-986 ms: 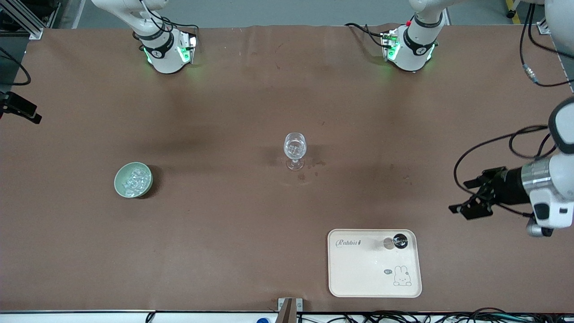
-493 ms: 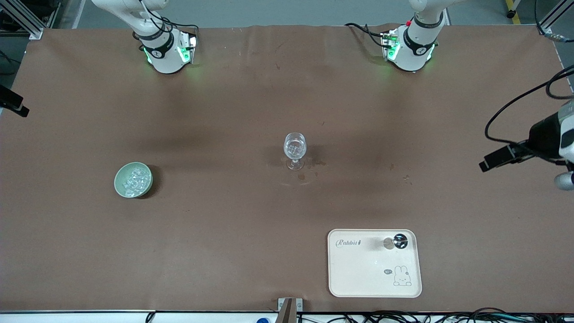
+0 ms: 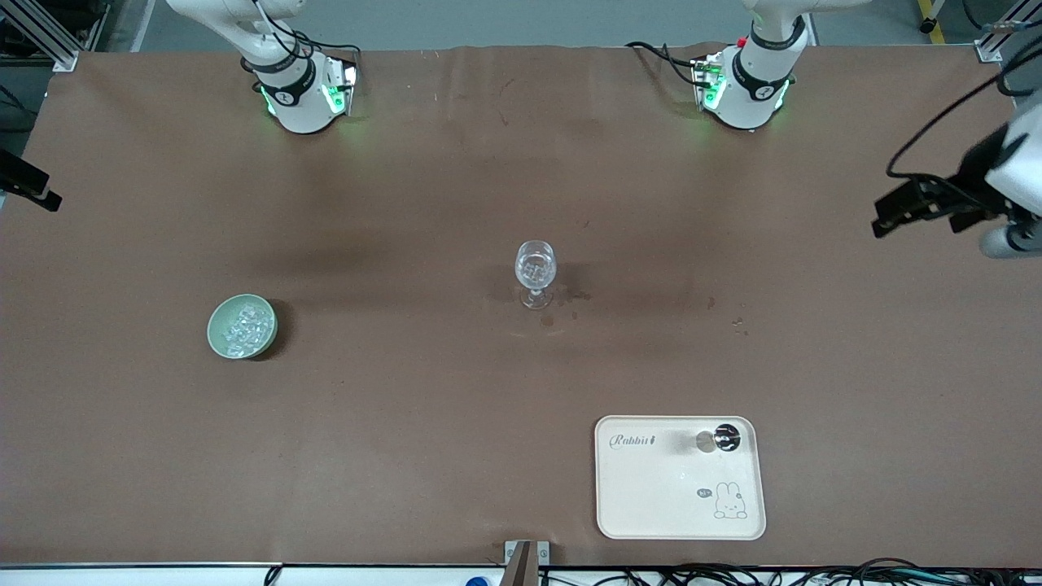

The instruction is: Pour wine and add ice with both arms

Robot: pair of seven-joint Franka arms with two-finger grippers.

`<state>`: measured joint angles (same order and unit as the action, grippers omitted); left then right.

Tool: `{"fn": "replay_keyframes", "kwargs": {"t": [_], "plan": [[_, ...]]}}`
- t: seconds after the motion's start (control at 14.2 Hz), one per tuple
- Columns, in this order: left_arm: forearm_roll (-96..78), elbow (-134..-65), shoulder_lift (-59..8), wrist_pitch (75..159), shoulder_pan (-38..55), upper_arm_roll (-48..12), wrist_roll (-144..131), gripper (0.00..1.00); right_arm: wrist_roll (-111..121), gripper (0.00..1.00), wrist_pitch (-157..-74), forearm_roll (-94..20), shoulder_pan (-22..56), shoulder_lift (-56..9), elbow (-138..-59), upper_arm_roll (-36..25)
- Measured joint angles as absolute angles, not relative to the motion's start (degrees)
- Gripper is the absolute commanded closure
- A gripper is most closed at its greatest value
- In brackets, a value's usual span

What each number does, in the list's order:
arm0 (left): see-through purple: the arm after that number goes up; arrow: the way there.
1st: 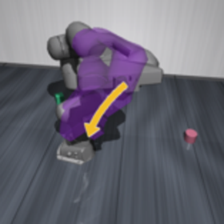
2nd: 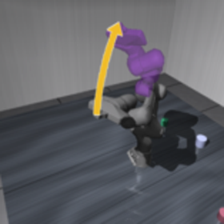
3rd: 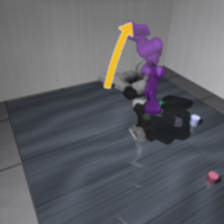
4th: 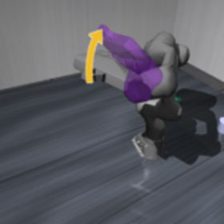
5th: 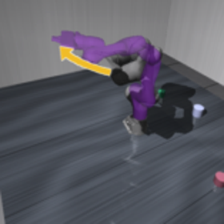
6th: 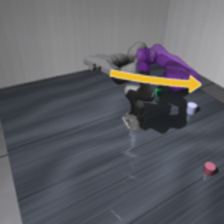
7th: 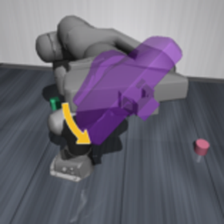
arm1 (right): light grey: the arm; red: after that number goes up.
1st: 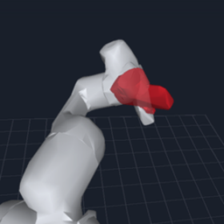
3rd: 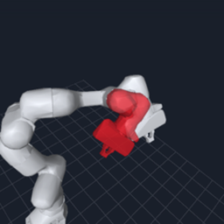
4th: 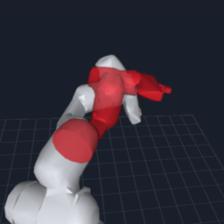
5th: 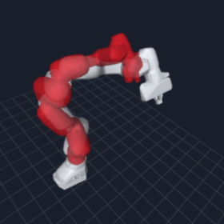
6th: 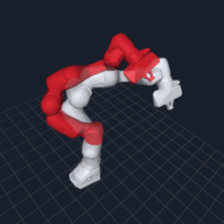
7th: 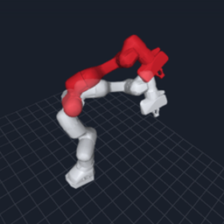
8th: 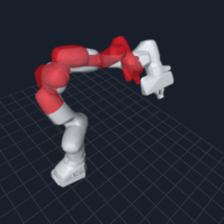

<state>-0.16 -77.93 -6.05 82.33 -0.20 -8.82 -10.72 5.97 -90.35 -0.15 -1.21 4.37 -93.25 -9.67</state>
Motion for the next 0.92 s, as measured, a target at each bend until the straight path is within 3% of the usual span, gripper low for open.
{"fn": "replay_keyframes", "kwargs": {"t": [0.21,0.42,0.92], "plan": [[-1.0,-89.3,1.7,86.6,3.4,-5.2,-10.6,0.00,6.0,0.01,-90.3,-0.2,-1.2,4.3,-91.5,-9.7],[-1.0,-95.6,6.5,88.2,4.0,-4.4,-10.4,0.00,6.0,0.01,-90.3,-0.3,-1.2,4.1,-90.5,-9.7],[0.4,-94.9,6.8,88.6,4.2,-4.5,-10.3,0.00,6.0,0.01,-90.3,-0.4,-1.2,2.0,-89.0,-9.6]]}}
